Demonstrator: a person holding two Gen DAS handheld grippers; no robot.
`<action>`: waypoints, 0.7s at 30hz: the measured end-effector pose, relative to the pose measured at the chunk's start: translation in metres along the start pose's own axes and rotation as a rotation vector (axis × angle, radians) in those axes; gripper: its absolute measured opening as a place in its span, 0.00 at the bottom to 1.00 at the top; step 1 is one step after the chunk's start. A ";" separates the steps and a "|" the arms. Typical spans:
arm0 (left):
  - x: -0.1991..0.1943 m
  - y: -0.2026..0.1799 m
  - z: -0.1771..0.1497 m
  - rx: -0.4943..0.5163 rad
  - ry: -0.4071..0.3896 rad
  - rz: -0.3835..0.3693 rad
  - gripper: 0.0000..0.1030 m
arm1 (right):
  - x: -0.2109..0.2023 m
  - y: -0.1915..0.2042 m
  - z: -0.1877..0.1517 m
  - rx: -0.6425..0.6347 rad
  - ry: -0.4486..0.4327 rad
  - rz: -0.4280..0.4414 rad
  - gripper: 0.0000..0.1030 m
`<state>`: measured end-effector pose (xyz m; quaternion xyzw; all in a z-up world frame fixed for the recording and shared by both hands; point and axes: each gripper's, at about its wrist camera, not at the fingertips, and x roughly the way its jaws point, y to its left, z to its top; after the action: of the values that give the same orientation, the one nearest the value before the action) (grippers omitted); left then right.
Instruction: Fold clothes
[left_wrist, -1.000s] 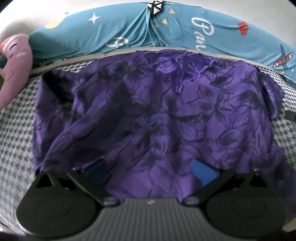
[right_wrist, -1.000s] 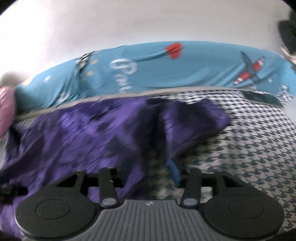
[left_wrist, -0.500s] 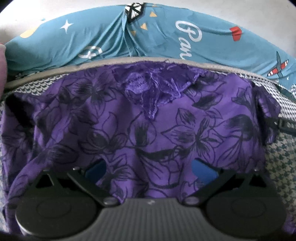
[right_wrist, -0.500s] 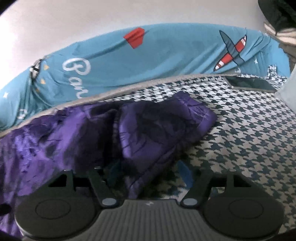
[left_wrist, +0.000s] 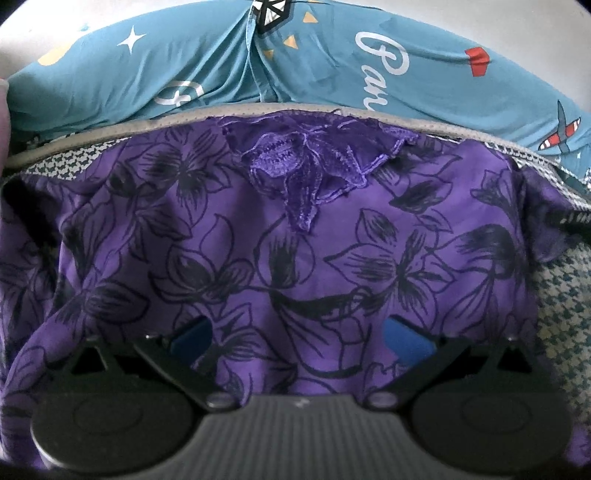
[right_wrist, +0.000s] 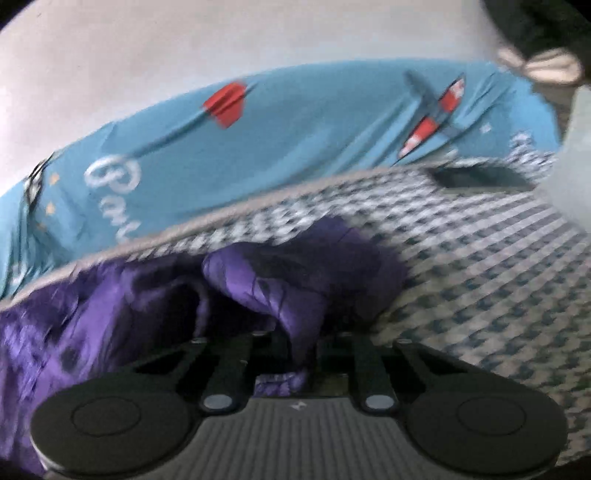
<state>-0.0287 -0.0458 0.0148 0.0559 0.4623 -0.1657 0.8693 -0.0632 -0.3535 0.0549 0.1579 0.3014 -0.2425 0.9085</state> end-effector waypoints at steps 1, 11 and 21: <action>0.001 0.000 0.000 -0.001 0.003 -0.001 1.00 | -0.003 -0.003 0.003 0.012 -0.023 -0.025 0.13; 0.010 0.000 -0.001 0.002 0.019 0.018 1.00 | -0.033 -0.049 0.020 0.168 -0.202 -0.265 0.11; 0.015 0.005 -0.001 0.002 0.017 0.022 1.00 | -0.050 -0.072 0.017 0.224 -0.226 -0.433 0.11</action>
<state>-0.0200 -0.0442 0.0017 0.0631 0.4688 -0.1560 0.8671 -0.1288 -0.4035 0.0891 0.1611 0.1961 -0.4793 0.8402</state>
